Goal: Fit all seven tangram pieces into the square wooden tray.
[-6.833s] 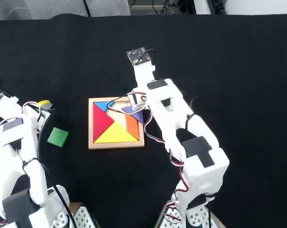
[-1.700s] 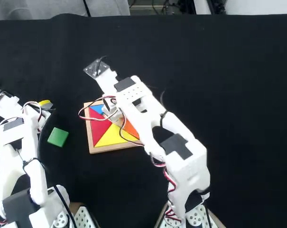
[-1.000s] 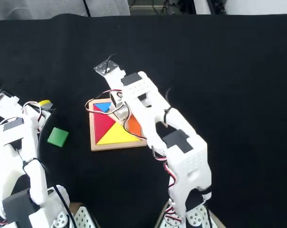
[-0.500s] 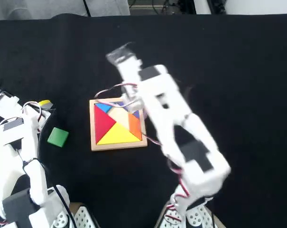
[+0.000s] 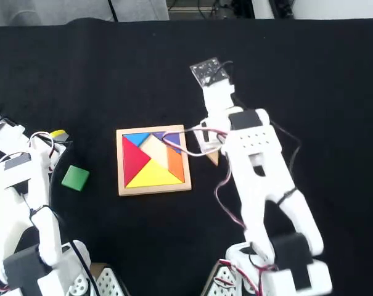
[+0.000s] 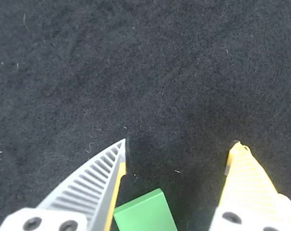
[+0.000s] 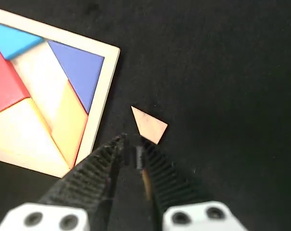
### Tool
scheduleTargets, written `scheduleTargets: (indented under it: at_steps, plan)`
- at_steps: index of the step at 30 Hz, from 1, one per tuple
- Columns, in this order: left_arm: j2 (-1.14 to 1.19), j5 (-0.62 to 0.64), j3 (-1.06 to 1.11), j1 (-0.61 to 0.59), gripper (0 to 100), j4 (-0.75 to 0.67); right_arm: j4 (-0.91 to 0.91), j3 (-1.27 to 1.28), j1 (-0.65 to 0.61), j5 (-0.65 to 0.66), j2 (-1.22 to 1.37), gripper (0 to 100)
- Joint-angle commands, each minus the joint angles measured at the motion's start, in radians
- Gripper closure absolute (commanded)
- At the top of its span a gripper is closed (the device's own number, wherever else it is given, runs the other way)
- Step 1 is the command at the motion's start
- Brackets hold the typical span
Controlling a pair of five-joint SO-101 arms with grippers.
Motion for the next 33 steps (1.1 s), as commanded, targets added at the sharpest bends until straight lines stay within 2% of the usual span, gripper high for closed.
scheduleTargets:
  at_steps: [1, 4, 7, 11, 16, 27, 33]
  plan:
    - [-0.026, 0.003, -0.008, -0.001, 67, -0.020, 0.032, -0.122, 0.032, 0.012, 0.120, 89.4]
    - [-0.026, 0.003, -0.010, -0.001, 67, -0.020, 0.000, -0.262, 0.032, 0.035, 0.283, 91.3]
    - [-0.026, 0.003, -0.008, -0.001, 67, -0.020, 0.015, -0.461, 0.032, 0.034, 0.447, 98.6]
    - [-0.026, 0.003, -0.008, -0.001, 67, -0.020, 0.140, -0.680, -0.003, 0.034, 0.662, 98.8]
    - [-0.026, 0.003, -0.008, -0.001, 67, -0.020, 0.265, -0.832, -0.003, 0.034, 0.822, 98.8]
    - [-0.026, 0.003, -0.008, 0.001, 67, -0.020, 0.325, -0.733, -0.003, 0.046, 0.832, 98.8]
    - [-0.026, 0.003, -0.008, 0.001, 67, -0.020, 0.365, -0.613, -0.006, 0.123, 0.820, 98.8]
